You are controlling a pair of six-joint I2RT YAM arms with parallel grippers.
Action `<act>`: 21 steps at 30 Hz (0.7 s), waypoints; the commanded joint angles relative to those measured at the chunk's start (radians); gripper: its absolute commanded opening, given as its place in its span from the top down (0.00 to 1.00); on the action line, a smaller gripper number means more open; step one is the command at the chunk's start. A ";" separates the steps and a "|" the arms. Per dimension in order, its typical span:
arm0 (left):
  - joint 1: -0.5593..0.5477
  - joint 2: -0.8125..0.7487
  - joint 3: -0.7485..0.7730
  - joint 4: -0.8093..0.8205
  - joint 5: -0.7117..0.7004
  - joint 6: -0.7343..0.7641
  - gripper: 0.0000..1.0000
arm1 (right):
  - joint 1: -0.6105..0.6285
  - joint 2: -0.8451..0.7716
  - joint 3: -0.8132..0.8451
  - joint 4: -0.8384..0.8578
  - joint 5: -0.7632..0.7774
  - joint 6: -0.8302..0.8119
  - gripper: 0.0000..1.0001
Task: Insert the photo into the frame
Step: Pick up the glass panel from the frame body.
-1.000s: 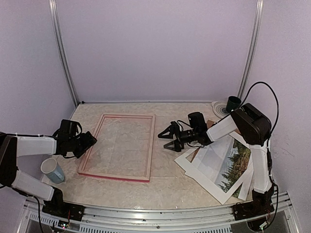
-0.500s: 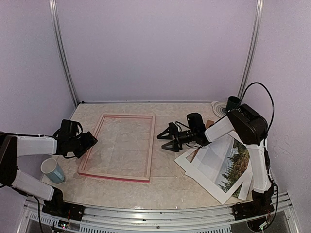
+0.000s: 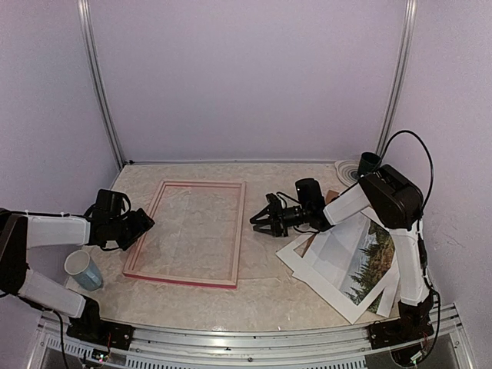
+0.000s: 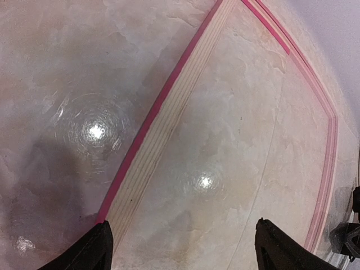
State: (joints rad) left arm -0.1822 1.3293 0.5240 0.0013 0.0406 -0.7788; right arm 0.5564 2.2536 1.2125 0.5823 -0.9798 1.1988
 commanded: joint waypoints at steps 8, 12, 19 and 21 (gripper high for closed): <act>-0.004 -0.002 0.015 0.006 0.000 -0.006 0.14 | 0.009 -0.031 -0.036 0.048 -0.019 -0.004 0.82; -0.004 -0.006 0.019 0.002 -0.001 -0.007 0.14 | 0.008 -0.037 -0.038 0.055 -0.013 -0.005 0.93; -0.001 -0.014 0.022 0.002 -0.002 -0.009 0.14 | 0.009 -0.049 -0.036 0.081 -0.003 0.003 1.00; 0.002 -0.016 0.024 0.002 -0.008 -0.008 0.14 | 0.009 -0.053 -0.043 0.106 -0.005 0.021 1.00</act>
State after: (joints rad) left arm -0.1822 1.3289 0.5243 0.0006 0.0406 -0.7818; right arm 0.5564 2.2452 1.1854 0.6312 -0.9829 1.1992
